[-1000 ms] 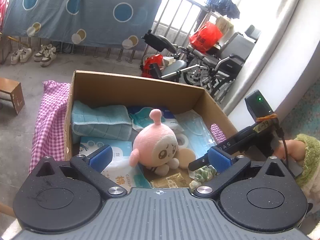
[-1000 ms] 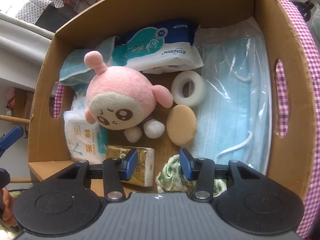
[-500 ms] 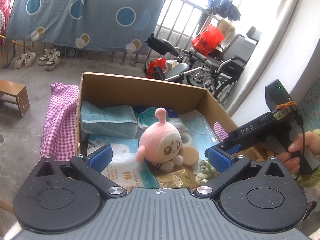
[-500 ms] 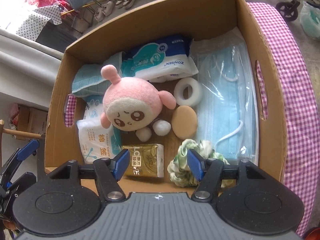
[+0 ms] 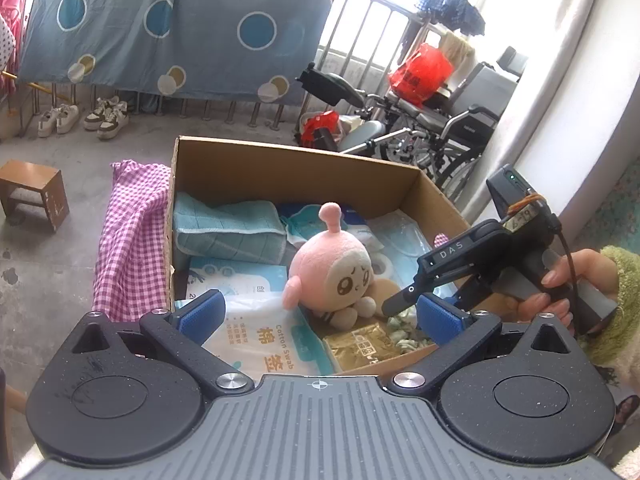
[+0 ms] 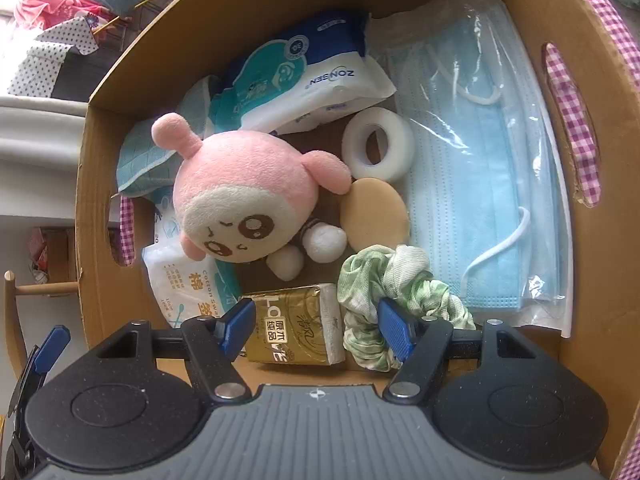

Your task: Organize soft objects

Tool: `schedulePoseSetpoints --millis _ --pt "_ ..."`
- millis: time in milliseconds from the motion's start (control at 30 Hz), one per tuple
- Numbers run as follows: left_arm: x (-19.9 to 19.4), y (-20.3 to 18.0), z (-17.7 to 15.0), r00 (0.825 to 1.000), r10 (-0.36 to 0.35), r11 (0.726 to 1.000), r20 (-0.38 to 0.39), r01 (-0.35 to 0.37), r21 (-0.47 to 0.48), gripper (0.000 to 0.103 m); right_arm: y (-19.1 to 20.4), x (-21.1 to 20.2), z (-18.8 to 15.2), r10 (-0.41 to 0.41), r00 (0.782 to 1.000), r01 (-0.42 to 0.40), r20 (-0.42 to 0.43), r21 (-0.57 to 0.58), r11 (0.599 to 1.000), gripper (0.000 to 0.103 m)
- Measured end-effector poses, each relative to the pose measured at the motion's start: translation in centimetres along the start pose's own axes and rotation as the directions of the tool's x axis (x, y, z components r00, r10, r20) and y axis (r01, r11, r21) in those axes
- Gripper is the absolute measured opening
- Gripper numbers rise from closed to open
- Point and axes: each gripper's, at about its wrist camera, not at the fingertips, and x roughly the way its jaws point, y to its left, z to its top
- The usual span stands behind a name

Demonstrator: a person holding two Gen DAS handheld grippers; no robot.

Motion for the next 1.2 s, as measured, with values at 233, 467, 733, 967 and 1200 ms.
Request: schedulePoseSetpoints --millis 233,467,733,967,1200 --pt "0.3 -0.1 -0.2 1.0 -0.003 1.0 -0.013 0.003 -0.002 0.103 0.3 0.0 -0.4 -0.022 1.0 0.022 0.002 -0.027 0.999 0.071" --pt "-0.7 -1.1 -0.3 1.0 -0.001 1.0 0.006 0.001 0.017 0.103 0.4 -3.8 -2.5 0.005 0.991 0.005 0.136 -0.069 0.998 0.075" --pt "-3.3 -2.6 -0.8 0.998 0.019 0.999 0.056 -0.021 0.033 0.103 1.9 -10.4 -8.6 0.142 0.906 -0.078 0.399 -0.172 0.982 0.076" --pt "-5.9 -4.4 -0.8 0.99 0.095 0.993 0.101 -0.101 0.053 0.103 2.4 -15.2 -17.6 0.189 0.75 -0.057 0.634 -0.223 0.973 0.103" --pt "-5.6 -6.7 -1.7 0.957 0.273 0.959 0.093 -0.279 0.052 0.103 3.2 -13.9 -23.8 0.026 0.611 0.17 0.791 -0.163 0.972 0.103"
